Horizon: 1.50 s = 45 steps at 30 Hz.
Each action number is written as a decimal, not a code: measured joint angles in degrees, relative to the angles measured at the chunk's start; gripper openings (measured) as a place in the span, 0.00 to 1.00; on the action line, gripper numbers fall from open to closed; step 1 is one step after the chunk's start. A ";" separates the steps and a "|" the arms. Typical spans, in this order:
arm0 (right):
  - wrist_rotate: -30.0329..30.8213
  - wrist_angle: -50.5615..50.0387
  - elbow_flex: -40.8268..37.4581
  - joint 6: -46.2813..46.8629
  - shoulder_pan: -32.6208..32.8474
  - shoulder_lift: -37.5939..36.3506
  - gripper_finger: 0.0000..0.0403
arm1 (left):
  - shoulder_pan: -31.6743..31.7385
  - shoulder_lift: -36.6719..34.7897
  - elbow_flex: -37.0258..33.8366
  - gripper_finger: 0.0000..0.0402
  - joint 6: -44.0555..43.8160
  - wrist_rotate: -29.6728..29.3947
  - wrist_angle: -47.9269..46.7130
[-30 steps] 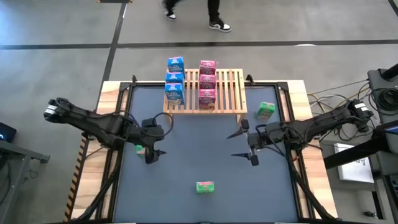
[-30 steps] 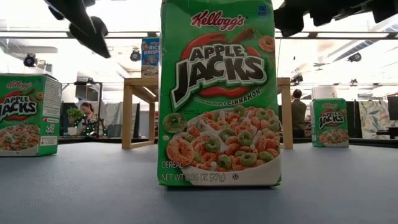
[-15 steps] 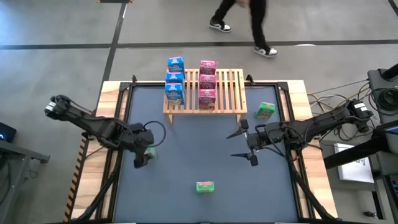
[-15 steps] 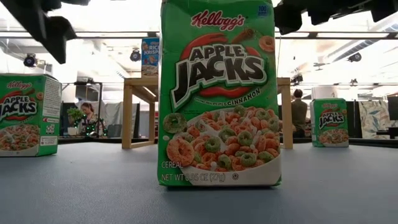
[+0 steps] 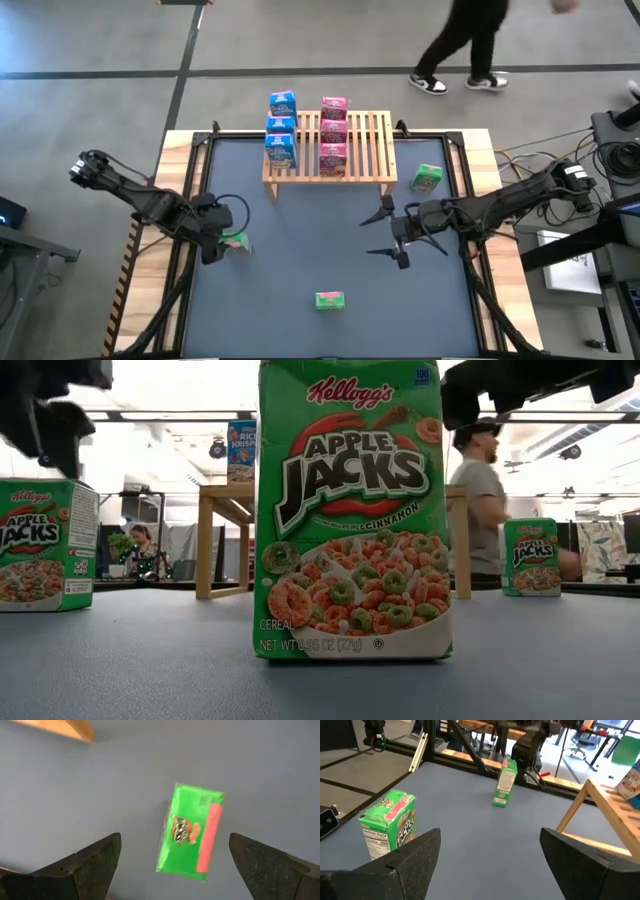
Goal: Stack cereal on shelf
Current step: Put the middle left green cereal box on the shelf
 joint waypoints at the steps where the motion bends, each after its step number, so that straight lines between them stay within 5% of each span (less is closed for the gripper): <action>1: 0.01 0.57 0.00 -0.46 -0.02 0.26 0.82 | 0.00 -0.94 -1.23 0.88 -0.55 0.13 0.50; 18: 0.07 2.99 0.02 -4.22 -0.04 1.58 0.82 | 0.00 -5.29 -13.22 0.86 0.06 1.63 8.52; 33: 0.07 2.97 0.03 -4.20 -0.04 2.03 0.82 | 0.00 -6.00 -13.76 0.59 1.68 2.79 12.81; 45: 0.09 2.94 0.02 -4.14 -0.04 2.03 0.82 | 0.00 -5.94 -10.66 0.50 2.19 2.73 13.21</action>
